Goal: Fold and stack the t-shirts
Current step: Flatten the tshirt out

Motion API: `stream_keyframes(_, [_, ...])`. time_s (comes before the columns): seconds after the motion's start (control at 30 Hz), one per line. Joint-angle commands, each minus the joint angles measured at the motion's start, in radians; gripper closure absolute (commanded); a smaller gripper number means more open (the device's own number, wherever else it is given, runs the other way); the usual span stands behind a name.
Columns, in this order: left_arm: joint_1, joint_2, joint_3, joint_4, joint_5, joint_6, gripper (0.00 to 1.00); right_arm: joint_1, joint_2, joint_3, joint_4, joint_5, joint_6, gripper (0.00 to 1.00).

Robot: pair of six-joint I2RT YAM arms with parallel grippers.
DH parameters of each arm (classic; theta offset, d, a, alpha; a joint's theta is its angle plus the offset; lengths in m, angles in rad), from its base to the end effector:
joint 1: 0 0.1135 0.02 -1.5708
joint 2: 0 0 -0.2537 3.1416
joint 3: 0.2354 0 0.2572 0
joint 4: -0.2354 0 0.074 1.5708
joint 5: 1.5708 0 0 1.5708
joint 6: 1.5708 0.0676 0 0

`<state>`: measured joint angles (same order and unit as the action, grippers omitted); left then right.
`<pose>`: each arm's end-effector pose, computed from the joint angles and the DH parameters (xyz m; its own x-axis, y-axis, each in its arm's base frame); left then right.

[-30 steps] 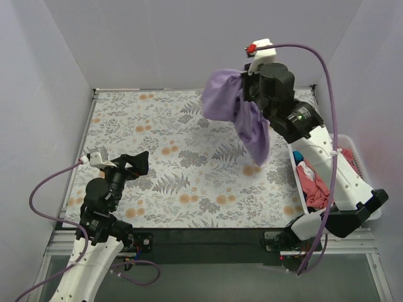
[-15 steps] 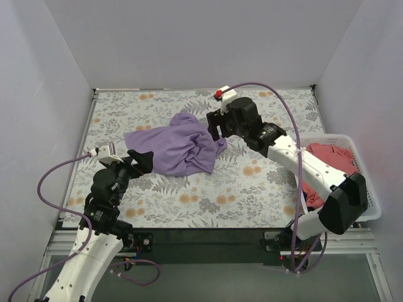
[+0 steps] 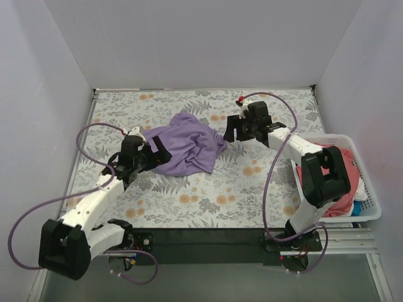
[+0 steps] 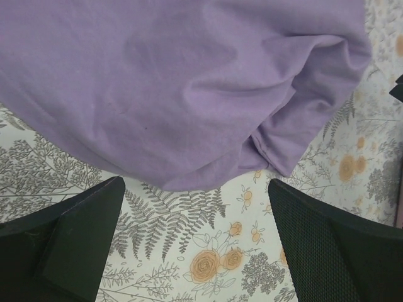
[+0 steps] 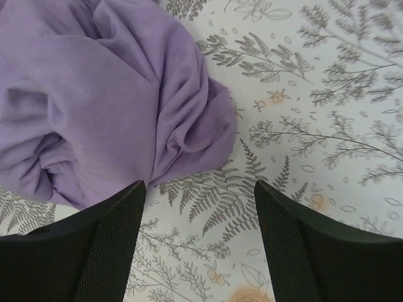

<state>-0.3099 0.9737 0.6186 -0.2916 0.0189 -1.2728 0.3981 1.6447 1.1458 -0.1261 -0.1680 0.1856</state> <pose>0.2336 -0.0762 0.2073 -0.4737 -0.8519 -0.2234 -0.4548 0.4539 -0.7662 0.3654 0.1659 0.2172 -0.6237 -0.0649 -0.7790 -0.3990 0.8834 0.2458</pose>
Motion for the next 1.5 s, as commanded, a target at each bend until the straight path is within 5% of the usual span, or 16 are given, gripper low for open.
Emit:
stream_keyframes(0.0, [-0.005,0.138,0.087,-0.032,0.07,-0.005,0.02,-0.015,0.108,0.021,0.109,-0.145,0.075,0.24])
stream_keyframes(0.4, [-0.003,0.48,0.173,0.043,0.006,-0.065,0.04,-0.013,0.342,0.114,0.212,-0.24,0.147,0.26])
stream_keyframes(0.5, [-0.001,0.551,0.184,0.048,-0.007,-0.103,0.1,-0.013,0.365,0.114,0.241,-0.266,0.158,0.44])
stream_keyframes(0.53, [-0.001,0.571,0.188,0.054,-0.007,-0.111,0.19,-0.013,0.368,0.118,0.252,-0.268,0.153,0.5])
stream_keyframes(0.6, [-0.001,0.641,0.22,0.062,0.038,-0.122,0.33,-0.016,0.366,0.133,0.249,-0.263,0.132,0.83])
stream_keyframes(0.63, [-0.001,0.666,0.239,0.062,0.038,-0.126,0.38,-0.016,0.36,0.134,0.249,-0.261,0.124,0.83])
stream_keyframes(0.67, [-0.001,0.695,0.254,0.065,0.059,-0.131,0.47,-0.022,0.348,0.143,0.246,-0.257,0.117,0.98])
stream_keyframes(0.8, [-0.011,0.796,0.34,0.115,0.192,-0.166,0.78,-0.042,0.214,0.204,0.189,-0.208,0.069,0.99])
stream_keyframes(0.97, [-0.064,0.919,0.514,0.173,0.292,-0.249,1.0,-0.044,0.075,0.42,0.05,-0.165,-0.041,0.99])
stream_keyframes(1.13, [-0.167,0.903,0.63,0.339,0.322,-0.345,0.97,-0.021,0.063,0.689,-0.062,-0.238,-0.055,0.99])
stream_keyframes(1.27, [-0.127,0.673,0.417,0.554,0.198,-0.457,0.7,0.073,0.075,0.776,-0.106,-0.313,-0.054,0.99])
stream_keyframes(1.47, [-0.058,0.237,0.167,0.227,-0.006,-0.454,0.29,0.278,0.163,0.741,-0.125,-0.306,-0.069,0.99])
